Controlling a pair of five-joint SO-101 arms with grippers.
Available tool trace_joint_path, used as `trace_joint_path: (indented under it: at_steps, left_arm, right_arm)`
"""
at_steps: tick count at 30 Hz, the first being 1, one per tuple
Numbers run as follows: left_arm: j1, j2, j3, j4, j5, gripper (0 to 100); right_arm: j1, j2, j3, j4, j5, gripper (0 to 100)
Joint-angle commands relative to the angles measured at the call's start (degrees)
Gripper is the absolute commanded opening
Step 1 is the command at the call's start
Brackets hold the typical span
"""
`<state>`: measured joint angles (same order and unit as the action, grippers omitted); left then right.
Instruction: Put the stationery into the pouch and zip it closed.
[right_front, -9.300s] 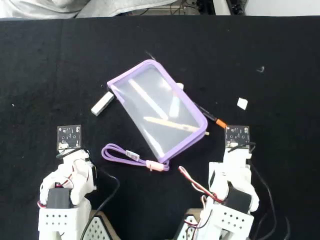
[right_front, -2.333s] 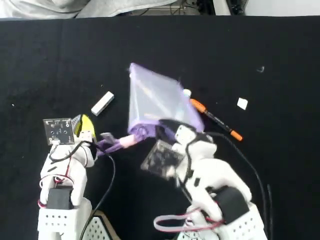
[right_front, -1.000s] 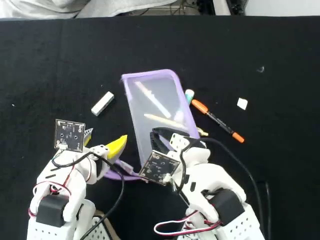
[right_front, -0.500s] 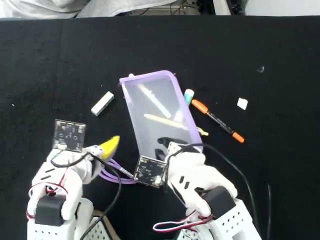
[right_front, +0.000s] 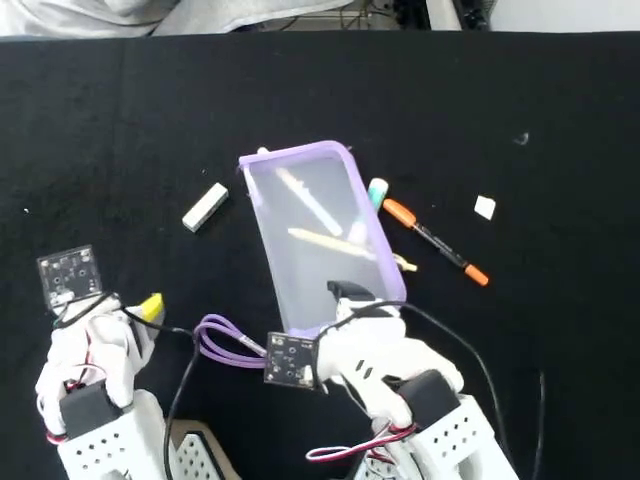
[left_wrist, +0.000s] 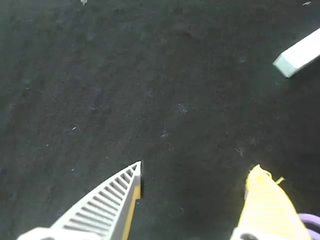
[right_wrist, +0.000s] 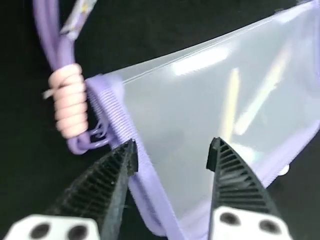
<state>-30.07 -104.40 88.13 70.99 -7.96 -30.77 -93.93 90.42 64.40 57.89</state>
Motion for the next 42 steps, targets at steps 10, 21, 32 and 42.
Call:
trace_joint_path:
  at_steps: [10,21,32,42]
  left_arm:
    - [-0.6,-0.2,2.2,-3.5,-0.3,33]
    - [-0.5,-0.2,2.3,-3.4,-0.3,33]
    - [-0.4,-0.2,2.3,-3.6,-0.3,33]
    - [2.3,-0.2,1.8,-3.4,-0.3,33]
  right_arm:
    - [0.6,-0.6,-1.1,7.6,4.5,23.4]
    - [1.6,-0.4,6.5,-5.6,4.7,23.3]
    - [6.5,-0.4,6.5,-12.5,8.7,3.0]
    - [6.5,-0.5,5.8,-19.6,4.2,1.1]
